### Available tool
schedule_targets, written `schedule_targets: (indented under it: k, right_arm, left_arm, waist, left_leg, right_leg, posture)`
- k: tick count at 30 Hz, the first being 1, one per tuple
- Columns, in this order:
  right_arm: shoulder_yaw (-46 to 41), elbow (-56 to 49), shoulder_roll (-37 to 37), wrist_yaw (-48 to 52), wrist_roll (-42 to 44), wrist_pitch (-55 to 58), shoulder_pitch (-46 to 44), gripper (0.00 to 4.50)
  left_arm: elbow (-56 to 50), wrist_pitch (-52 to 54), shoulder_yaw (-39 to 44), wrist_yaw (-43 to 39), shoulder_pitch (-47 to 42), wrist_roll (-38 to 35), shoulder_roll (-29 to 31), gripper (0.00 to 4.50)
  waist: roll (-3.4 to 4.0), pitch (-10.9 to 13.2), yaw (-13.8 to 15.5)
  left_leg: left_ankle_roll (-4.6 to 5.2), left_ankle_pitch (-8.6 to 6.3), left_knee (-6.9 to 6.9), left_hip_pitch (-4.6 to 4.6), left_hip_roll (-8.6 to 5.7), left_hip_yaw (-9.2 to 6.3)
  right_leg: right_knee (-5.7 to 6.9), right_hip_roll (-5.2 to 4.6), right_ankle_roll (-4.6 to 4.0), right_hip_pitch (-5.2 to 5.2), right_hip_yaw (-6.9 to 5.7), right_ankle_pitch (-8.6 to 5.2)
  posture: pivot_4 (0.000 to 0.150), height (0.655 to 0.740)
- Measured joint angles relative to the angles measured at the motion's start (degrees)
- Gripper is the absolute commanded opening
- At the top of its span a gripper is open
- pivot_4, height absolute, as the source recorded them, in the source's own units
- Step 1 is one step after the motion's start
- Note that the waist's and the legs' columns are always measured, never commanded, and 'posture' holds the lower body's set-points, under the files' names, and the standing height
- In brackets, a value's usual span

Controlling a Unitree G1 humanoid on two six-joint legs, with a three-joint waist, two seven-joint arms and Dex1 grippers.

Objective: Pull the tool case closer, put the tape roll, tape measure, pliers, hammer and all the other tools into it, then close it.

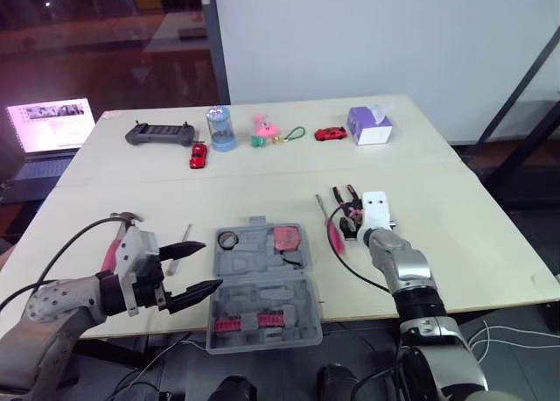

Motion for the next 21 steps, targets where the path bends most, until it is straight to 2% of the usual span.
schedule_targets:
  k: [4, 6, 9, 21]
  right_arm:
    - [-0.2, 3.3, -0.4, 1.2, 0.6, -1.5, -1.5, 3.23]
    - [-0.1, 3.7, -0.3, 1.6, 0.7, -1.9, -1.6, 2.21]
    - [0.1, 3.8, -0.2, 1.6, 0.7, -2.1, -1.7, 0.98]
    - [0.0, -1.9, -0.5, 1.5, 0.6, -2.1, 2.3, 0.99]
  left_arm:
    - [0.0, 0.0, 0.2, 0.0, 0.3, 0.0, 0.0, 4.50]
    - [0.0, 0.0, 0.2, 0.0, 0.3, 0.0, 0.0, 4.50]
    - [0.1, 0.0, 0.2, 0.0, 0.2, 0.0, 0.0, 4.50]
    - [2.2, -0.6, -0.1, 0.2, -2.9, 0.0, -1.0, 4.50]
  waist:
    - [0.00, 0.0, 0.1]
    - [0.00, 0.0, 0.2]
    - [0.00, 0.0, 0.2]
    - [0.03, 0.0, 0.2]
  left_leg:
    - [0.00, 0.00, 0.01, 0.01, 0.00, -0.01]
    - [0.00, 0.00, 0.01, 0.00, -0.01, -0.01]
    - [0.00, 0.00, 0.02, 0.01, -0.02, -0.01]
    - [0.00, 0.00, 0.00, -0.01, -0.03, -0.02]
  right_leg:
    - [0.00, 0.00, 0.00, 0.02, 0.00, 0.00]
    - [-0.01, -0.02, 0.00, 0.04, 0.00, 0.00]
    - [-0.01, -0.01, 0.00, 0.04, 0.00, 0.00]
    - [-0.02, -0.02, 0.00, 0.04, -0.01, 0.00]
  posture:
    - [0.150, 0.7400]
    - [0.150, 0.7400]
    - [0.150, 0.7400]
    - [0.150, 0.7400]
